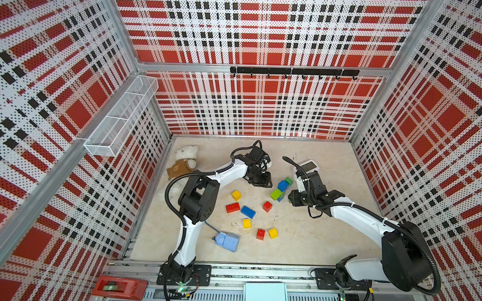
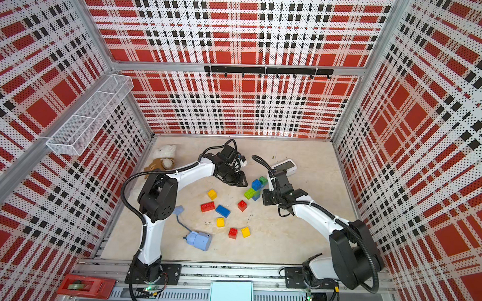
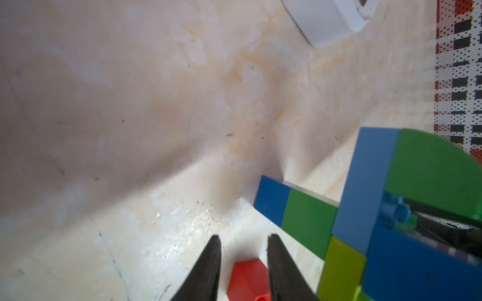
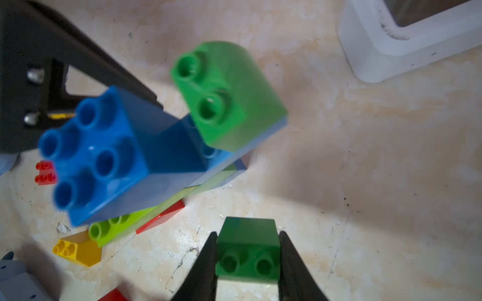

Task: Assemble a fork with lego
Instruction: Adjust the lego brick at the center of the board.

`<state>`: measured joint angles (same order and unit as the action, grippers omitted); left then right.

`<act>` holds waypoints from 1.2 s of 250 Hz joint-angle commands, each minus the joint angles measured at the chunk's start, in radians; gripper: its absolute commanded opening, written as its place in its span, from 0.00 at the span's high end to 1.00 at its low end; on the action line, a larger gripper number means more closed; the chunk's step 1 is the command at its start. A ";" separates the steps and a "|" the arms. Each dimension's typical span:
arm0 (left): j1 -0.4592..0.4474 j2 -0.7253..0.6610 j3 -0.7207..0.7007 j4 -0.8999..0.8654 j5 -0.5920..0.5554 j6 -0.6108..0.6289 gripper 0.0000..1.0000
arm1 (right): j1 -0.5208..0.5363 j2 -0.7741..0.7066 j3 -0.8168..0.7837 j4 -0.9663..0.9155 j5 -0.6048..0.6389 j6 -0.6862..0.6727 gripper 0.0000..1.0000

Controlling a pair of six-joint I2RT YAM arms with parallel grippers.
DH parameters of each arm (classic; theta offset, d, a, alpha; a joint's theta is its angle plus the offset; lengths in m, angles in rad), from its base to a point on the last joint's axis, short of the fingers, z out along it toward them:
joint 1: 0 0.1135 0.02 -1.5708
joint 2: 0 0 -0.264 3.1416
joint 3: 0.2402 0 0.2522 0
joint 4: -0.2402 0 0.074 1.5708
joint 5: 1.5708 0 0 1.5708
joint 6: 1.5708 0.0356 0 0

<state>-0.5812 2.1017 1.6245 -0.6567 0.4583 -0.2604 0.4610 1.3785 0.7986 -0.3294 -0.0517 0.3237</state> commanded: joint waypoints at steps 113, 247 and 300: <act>-0.038 -0.179 -0.214 0.172 -0.031 -0.105 0.64 | -0.071 -0.017 0.040 0.043 0.040 -0.014 1.00; -0.143 -0.314 -0.382 0.336 -0.159 -0.201 0.58 | -0.094 -0.091 0.016 0.036 0.068 -0.061 1.00; -0.190 -0.329 -0.424 0.384 -0.257 -0.254 0.54 | -0.097 -0.100 0.015 0.029 0.070 -0.065 1.00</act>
<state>-0.7513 1.8065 1.2163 -0.3332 0.2817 -0.4648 0.3691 1.3045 0.8078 -0.3107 0.0071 0.2798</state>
